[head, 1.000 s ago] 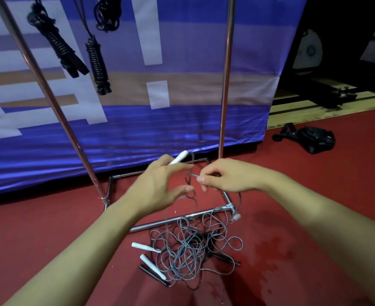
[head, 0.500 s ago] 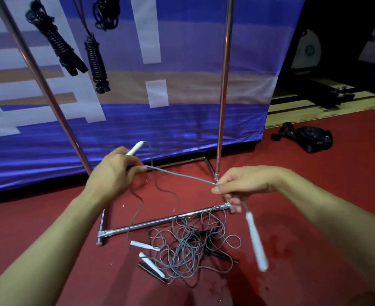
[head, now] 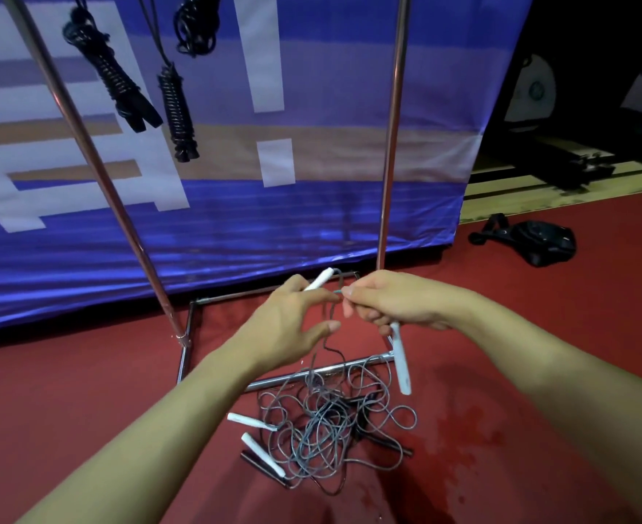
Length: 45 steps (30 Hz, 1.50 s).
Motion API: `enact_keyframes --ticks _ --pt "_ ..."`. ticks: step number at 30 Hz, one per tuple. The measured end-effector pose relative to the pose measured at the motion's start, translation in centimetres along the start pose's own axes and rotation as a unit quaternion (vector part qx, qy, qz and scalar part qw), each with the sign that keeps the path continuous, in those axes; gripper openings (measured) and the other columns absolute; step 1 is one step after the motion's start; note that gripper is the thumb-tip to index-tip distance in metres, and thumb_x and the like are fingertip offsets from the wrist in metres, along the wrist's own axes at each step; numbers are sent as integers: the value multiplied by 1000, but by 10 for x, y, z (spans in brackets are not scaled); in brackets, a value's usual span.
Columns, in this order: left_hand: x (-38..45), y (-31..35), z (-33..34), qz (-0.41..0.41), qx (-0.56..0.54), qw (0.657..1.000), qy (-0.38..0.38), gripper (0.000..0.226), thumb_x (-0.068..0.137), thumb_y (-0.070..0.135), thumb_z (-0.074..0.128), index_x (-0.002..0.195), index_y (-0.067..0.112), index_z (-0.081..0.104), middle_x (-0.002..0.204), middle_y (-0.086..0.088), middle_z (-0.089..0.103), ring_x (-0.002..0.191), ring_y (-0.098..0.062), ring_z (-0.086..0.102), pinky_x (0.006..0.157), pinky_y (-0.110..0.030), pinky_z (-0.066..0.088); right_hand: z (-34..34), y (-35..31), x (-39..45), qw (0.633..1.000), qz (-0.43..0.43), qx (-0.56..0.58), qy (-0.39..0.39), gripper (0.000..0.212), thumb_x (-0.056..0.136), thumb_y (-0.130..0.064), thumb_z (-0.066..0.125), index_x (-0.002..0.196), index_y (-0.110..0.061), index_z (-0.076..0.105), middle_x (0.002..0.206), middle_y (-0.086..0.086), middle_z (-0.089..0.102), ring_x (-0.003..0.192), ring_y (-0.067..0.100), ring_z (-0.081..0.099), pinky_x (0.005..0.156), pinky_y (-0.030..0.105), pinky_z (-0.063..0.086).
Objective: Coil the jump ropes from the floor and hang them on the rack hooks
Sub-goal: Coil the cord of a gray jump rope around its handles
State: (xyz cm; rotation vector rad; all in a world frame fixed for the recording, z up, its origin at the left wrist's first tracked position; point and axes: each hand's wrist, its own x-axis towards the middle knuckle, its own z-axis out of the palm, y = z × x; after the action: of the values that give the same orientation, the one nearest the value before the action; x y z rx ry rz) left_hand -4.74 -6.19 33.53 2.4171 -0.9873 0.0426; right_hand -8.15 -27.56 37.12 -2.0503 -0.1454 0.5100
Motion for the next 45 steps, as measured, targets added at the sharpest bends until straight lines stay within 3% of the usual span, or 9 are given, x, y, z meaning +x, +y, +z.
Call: enact_keyframes --ticks 5,11,19,22,27,33,36,39,45 --pt "8 -1 -1 6 2 998 63 14 92 41 74 99 29 68 96 13 48 82 -3 51 85 -42 52 2 -7 -5 1000 -9 -2 -9 39 110 -37 41 87 -13 61 60 -7 37 52 9 31 52 21 38" --pt "7 -2 -4 10 -2 997 74 30 90 43 75 115 31 64 112 11 48 95 -15 60 84 -44 55 3 -5 -10 999 6 15 -34 37 110 -36 40 90 -13 60 62 -8 39 51 8 29 50 22 34" --pt "11 -25 -25 -36 0 988 149 7 93 27 73 88 21 74 91 3 58 83 -16 56 81 -39 48 -5 3 -14 996 41 -14 -80 34 108 -35 48 91 -8 61 69 3 58 56 12 55 60 25 55" --pt "5 -40 -33 -79 -10 988 131 16 90 19 79 105 20 74 97 -1 56 79 -1 50 82 -25 38 -12 13 -18 997 34 11 -62 34 108 -36 49 89 -9 57 69 1 56 58 12 54 66 31 59" --pt "1 -28 -27 -105 -106 986 71 39 103 10 59 128 21 32 111 -6 52 54 -6 46 56 -15 39 -18 9 -8 981 -3 184 67 41 108 -37 46 90 -7 67 78 7 53 67 15 50 86 47 58" --pt "5 9 -7 -80 -155 979 108 19 102 13 61 121 16 61 92 3 72 75 -9 70 76 -33 57 -8 1 3 983 -3 128 134 50 109 -48 39 95 -14 74 65 -1 28 51 10 25 47 23 28" --pt "4 40 1 -92 -298 947 80 17 107 19 55 122 26 61 96 -1 73 75 -18 76 66 -38 64 4 -5 5 982 2 149 111 42 108 -47 41 93 -14 60 62 -6 30 47 7 27 47 22 28" --pt "4 50 -2 -81 -279 954 77 18 109 32 50 123 39 59 93 -2 74 72 -22 72 62 -37 60 8 -5 2 983 -29 159 83 43 107 -50 42 87 -17 61 63 -7 37 49 7 31 48 21 33" --pt "-5 56 -12 -77 -395 915 -16 46 107 22 55 148 33 38 99 -14 76 81 -29 77 67 -29 59 5 -5 1 979 -76 76 175 50 104 -49 51 85 -6 67 50 -2 46 43 7 33 48 23 30"
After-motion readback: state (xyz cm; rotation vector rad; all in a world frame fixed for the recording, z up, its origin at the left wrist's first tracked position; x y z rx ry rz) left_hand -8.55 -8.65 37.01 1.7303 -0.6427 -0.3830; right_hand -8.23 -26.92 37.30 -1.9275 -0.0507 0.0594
